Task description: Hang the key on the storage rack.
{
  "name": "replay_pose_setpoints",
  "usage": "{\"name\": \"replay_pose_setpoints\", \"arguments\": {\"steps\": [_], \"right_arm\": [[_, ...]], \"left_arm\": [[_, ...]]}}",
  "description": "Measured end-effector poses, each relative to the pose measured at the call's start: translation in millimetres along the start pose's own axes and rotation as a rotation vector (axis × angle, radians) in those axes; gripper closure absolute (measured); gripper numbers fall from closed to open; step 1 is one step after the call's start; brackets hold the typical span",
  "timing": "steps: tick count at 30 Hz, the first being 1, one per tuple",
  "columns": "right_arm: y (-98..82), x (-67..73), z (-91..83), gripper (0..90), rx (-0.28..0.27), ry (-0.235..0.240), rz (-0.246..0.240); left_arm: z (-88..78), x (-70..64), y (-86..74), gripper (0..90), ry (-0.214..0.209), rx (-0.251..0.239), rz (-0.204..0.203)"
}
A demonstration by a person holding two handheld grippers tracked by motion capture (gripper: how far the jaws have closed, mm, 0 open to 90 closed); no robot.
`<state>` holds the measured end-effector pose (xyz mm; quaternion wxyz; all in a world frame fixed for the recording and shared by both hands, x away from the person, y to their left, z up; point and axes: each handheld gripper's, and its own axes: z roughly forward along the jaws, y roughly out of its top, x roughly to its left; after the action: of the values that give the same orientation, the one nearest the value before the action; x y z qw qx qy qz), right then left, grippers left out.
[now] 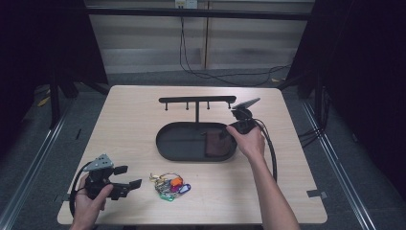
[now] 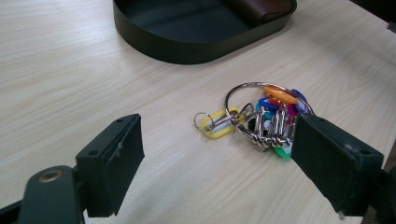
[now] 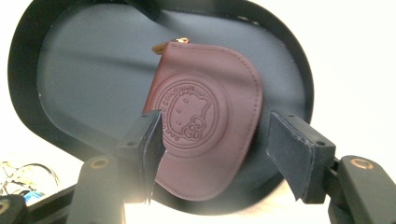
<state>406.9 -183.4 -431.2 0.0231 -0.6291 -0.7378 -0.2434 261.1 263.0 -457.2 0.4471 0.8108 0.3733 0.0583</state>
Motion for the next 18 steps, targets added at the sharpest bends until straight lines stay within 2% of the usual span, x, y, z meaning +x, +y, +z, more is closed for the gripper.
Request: {"name": "replay_pose_setpoints", "arguments": {"steps": [6, 11, 13, 14, 18], "right_arm": [[-11.4, -0.3, -17.5, 36.4, -0.074, -0.042, -0.069], [-25.8, -2.6, -28.0, 32.1, -0.144, -0.022, -0.086], [-32.1, -2.7, -29.8, 29.1, -0.163, -0.032, -0.087], [-38.0, -3.1, -30.5, 28.9, -0.18, -0.029, -0.107], [-48.6, -3.8, -32.4, 27.1, -0.208, -0.017, -0.122]], "left_arm": [[1.8, -1.3, -0.1, 17.1, 0.011, 0.002, 0.001], [2.3, -0.7, -0.5, 17.5, 0.016, 0.006, 0.0], [2.4, -0.9, -0.7, 17.6, 0.02, 0.005, -0.003], [2.4, -0.9, -0.7, 18.1, 0.022, 0.005, -0.003], [3.4, -1.1, -0.9, 18.2, 0.026, 0.011, -0.009]]}}
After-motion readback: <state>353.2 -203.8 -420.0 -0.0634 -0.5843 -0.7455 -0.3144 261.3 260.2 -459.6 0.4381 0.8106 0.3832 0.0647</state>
